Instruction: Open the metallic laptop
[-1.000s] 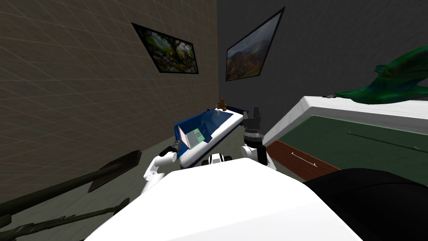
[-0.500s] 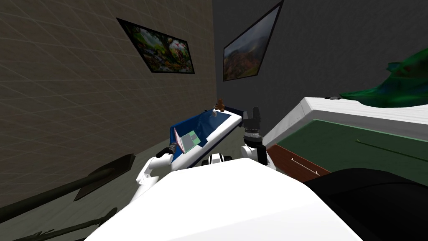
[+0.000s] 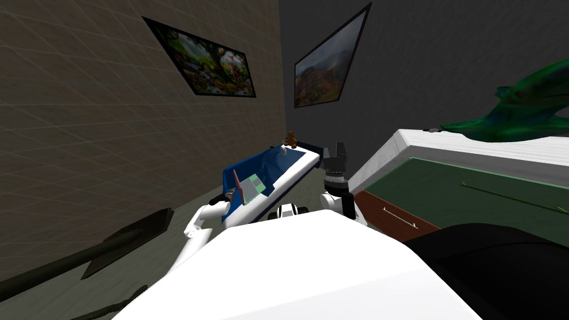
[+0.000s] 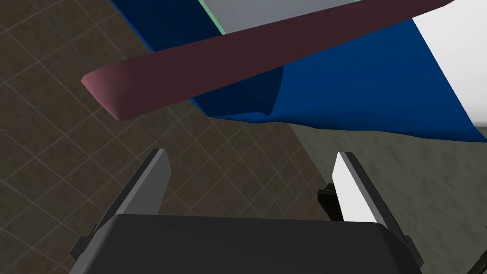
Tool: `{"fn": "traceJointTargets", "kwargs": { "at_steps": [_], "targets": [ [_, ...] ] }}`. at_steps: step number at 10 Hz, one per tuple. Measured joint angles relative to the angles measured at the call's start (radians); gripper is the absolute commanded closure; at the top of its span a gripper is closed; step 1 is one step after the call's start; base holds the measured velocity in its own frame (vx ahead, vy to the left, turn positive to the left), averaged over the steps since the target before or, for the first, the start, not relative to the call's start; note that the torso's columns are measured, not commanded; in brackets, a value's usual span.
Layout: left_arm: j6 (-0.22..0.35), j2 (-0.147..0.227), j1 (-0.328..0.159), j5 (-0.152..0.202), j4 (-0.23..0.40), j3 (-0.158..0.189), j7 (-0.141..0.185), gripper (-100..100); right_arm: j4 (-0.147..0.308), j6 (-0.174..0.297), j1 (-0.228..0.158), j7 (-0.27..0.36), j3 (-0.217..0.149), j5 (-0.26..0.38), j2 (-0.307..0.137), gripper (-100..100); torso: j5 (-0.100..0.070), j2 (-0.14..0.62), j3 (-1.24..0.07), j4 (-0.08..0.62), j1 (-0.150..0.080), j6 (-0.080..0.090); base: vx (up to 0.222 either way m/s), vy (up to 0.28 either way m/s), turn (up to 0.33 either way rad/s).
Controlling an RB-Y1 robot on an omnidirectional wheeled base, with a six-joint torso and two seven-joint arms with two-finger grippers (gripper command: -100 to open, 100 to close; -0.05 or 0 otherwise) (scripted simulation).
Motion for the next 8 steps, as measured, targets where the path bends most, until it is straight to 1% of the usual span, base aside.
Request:
{"fn": "traceJointTargets", "kwargs": {
  "at_steps": [1,3,6,7,8],
  "targets": [
    [0.016,0.007,-0.018,0.007,0.021,-0.001,-0.015,-100,0.0,0.0,0.0,0.0,0.0,0.0,0.0,0,0.0,0.0,0.0,0.0,-0.001,0.0,-0.014,-0.006,-0.089],
    [0.049,0.024,-0.063,0.024,0.084,-0.006,-0.049,-100,0.0,0.0,0.0,0.0,0.0,0.0,0.0,0,0.0,0.0,0.0,0.0,0.0,0.0,-0.014,-0.009,-0.088],
    [0.118,0.055,-0.138,0.053,0.172,-0.011,-0.108,-100,0.0,0.0,0.0,0.0,0.0,0.0,0.0,0,0.0,0.0,0.0,0.0,0.001,0.0,-0.012,0.002,-0.081],
    [0.131,0.058,-0.152,0.055,0.196,-0.014,-0.119,-100,0.0,0.0,0.0,0.0,0.0,0.0,0.0,0,0.0,0.0,0.0,0.0,0.001,-0.001,-0.005,0.006,-0.071],
    [0.147,0.066,-0.169,0.063,0.221,-0.015,-0.132,-100,0.0,0.0,0.0,0.0,0.0,0.0,0.0,0,0.0,0.0,0.0,0.0,0.001,0.0,-0.005,0.009,-0.106]
  ]
}}
